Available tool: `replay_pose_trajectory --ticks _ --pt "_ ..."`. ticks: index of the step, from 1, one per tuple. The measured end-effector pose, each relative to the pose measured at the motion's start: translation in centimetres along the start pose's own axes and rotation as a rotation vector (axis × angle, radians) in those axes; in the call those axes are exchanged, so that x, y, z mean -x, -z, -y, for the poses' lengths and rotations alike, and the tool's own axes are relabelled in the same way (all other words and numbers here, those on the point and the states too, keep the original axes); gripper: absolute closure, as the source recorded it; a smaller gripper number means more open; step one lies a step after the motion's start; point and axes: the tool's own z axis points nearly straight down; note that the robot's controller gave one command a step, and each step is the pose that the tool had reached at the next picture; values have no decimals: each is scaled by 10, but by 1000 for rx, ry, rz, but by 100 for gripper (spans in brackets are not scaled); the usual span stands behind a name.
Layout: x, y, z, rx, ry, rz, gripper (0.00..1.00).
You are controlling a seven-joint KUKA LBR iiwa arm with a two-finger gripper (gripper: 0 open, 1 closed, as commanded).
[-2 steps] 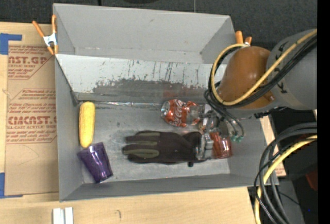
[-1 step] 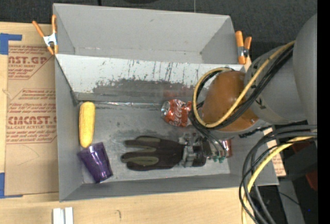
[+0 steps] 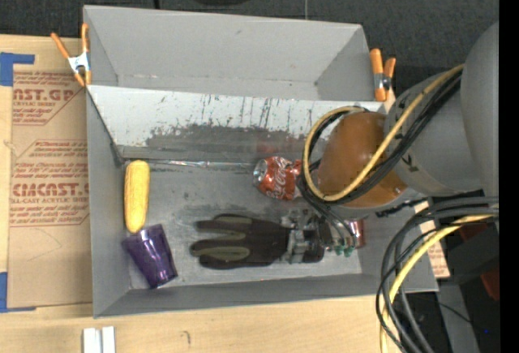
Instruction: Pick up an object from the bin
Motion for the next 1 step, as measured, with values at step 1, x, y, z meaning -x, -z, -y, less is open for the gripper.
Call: replay_pose_trajectory --ticks 1 --pt "3 185 10 0 -12 6 100"
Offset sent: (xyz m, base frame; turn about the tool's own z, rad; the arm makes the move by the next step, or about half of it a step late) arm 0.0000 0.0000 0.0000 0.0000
